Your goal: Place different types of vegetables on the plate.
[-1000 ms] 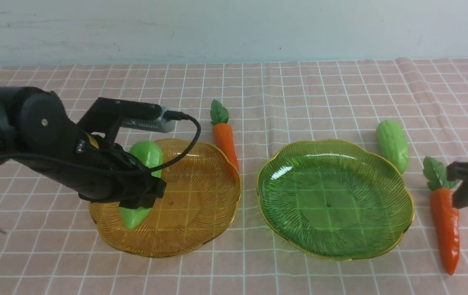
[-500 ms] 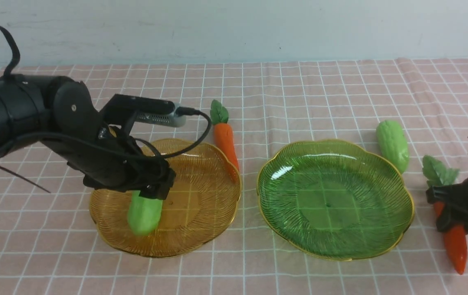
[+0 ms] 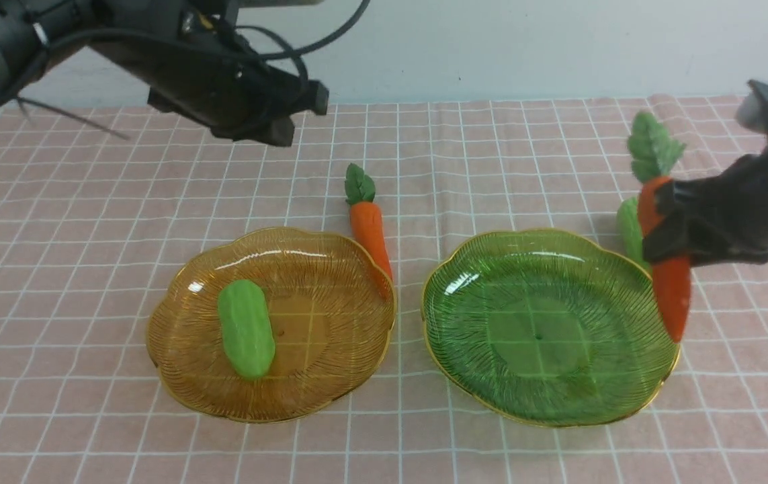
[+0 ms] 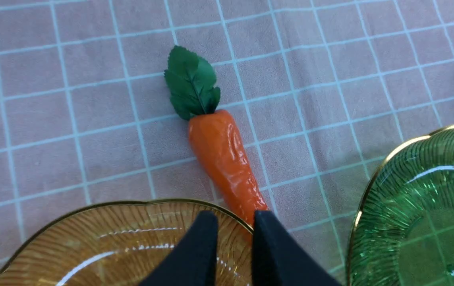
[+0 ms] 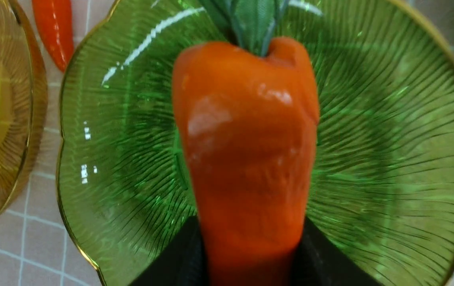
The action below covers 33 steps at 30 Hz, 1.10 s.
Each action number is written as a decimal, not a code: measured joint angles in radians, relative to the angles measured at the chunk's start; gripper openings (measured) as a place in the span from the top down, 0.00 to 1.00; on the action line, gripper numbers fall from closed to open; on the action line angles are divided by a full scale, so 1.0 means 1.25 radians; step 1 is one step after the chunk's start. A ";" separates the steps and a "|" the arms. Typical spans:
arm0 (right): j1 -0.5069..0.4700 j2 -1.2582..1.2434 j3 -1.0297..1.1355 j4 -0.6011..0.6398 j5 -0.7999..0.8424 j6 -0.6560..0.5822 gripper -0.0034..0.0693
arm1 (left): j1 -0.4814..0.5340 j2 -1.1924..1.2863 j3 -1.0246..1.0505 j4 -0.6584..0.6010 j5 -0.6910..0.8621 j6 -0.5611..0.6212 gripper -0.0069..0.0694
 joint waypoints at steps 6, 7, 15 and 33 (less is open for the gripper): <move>0.040 0.083 0.000 0.004 -0.019 -0.004 0.52 | -0.016 0.154 -0.106 -0.009 0.023 -0.001 0.50; 0.040 0.091 0.000 0.003 -0.019 -0.006 0.47 | -0.022 0.175 -0.122 -0.010 0.023 0.001 0.42; 0.040 0.090 -0.006 -0.056 -0.019 -0.008 0.24 | -0.043 0.335 -0.200 -0.013 -0.036 0.009 0.14; 0.040 0.076 -0.165 -0.166 0.069 0.033 0.26 | -0.043 0.400 -0.244 -0.061 -0.095 0.009 0.59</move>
